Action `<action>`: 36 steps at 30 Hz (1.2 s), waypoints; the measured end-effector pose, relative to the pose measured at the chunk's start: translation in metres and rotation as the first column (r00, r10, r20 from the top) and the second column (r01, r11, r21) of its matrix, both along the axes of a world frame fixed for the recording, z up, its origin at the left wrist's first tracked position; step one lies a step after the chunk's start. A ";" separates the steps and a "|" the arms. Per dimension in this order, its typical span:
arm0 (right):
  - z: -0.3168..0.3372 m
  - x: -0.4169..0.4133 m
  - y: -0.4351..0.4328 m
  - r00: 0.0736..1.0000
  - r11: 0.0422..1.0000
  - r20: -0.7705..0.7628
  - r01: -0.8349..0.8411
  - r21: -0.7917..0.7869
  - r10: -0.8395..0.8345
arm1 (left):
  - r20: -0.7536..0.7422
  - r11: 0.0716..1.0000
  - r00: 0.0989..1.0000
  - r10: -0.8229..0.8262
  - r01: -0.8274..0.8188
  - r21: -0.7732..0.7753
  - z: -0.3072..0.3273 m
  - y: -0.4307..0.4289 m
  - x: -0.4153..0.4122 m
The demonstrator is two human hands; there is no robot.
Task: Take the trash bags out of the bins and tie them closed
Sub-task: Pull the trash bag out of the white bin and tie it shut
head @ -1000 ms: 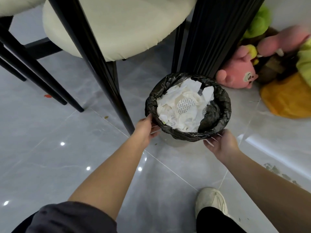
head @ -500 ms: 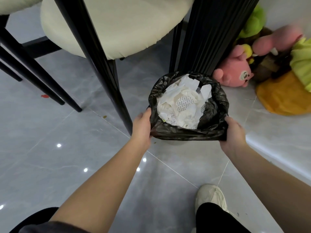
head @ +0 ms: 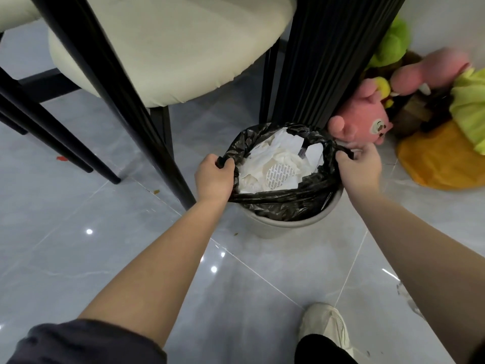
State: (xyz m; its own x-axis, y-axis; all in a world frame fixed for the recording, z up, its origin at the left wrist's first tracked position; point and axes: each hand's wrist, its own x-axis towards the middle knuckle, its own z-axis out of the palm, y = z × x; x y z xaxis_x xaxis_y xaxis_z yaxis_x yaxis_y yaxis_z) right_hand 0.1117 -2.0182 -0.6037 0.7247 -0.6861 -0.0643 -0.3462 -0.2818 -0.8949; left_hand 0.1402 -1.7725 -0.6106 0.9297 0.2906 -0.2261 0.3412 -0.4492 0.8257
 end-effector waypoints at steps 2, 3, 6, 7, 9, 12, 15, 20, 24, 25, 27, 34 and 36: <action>0.002 0.017 -0.006 0.998 0.996 -0.056 -0.002 -0.093 -0.003 | -0.037 0.997 0.999 0.013 -0.010 0.073 0.002 -0.004 0.008; 0.002 0.025 -0.009 0.996 0.992 -0.089 -0.013 -0.125 0.001 | -0.050 0.995 0.999 0.018 -0.013 0.098 0.004 -0.005 0.011; 0.000 0.045 -0.015 0.982 0.984 -0.182 -0.081 -0.156 0.052 | -0.068 0.986 0.998 0.007 0.005 0.166 0.005 -0.008 0.016; -0.001 0.050 -0.017 0.976 0.980 -0.201 -0.115 -0.161 0.082 | -0.074 0.983 0.997 0.002 0.011 0.182 0.005 -0.008 0.016; -0.003 0.054 -0.018 0.966 0.962 -0.213 -0.189 -0.195 0.147 | -0.074 0.980 0.997 -0.004 0.019 0.201 0.005 -0.009 0.015; -0.006 0.050 -0.021 0.949 0.891 -0.187 -0.305 -0.336 0.255 | -0.039 0.969 0.999 -0.022 0.031 0.245 0.003 -0.012 0.014; -0.009 0.045 -0.024 0.905 0.751 -0.156 -0.418 -0.511 0.397 | 0.014 0.945 0.997 -0.072 0.064 0.321 -0.001 -0.013 0.014; -0.002 0.046 -0.022 0.926 0.872 0.075 -0.318 -0.371 0.370 | 0.136 0.941 0.989 -0.063 0.013 0.338 0.002 -0.006 0.007; 0.002 0.054 -0.022 0.979 0.978 0.057 -0.189 -0.092 0.195 | 0.110 0.945 0.994 -0.030 -0.007 0.326 0.008 -0.001 0.000; 0.004 0.056 -0.023 0.984 0.983 0.030 -0.174 -0.053 0.175 | 0.088 0.948 0.996 -0.013 -0.016 0.319 0.009 -0.001 -0.003; 0.008 0.058 -0.023 0.988 0.989 -0.056 -0.145 -0.032 0.143 | 0.035 0.948 0.999 0.020 -0.030 0.318 0.010 0.003 -0.006; 0.007 0.050 -0.025 0.804 0.860 -0.543 -0.437 -0.265 0.241 | -0.090 0.884 0.989 -0.117 0.145 0.445 0.007 0.014 0.001; 0.001 0.048 -0.032 0.771 0.833 -0.593 -0.472 -0.289 0.231 | -0.078 0.897 0.991 -0.112 0.135 0.421 0.006 0.012 0.001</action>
State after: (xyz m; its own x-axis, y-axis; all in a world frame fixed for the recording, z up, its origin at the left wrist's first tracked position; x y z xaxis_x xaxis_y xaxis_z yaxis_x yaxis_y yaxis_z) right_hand 0.1598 -2.0504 -0.6024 0.8553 -0.4362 -0.2797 -0.5161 -0.7649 -0.3853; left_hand 0.1409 -1.7607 -0.6042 0.9551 0.2529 -0.1544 0.2961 -0.7946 0.5301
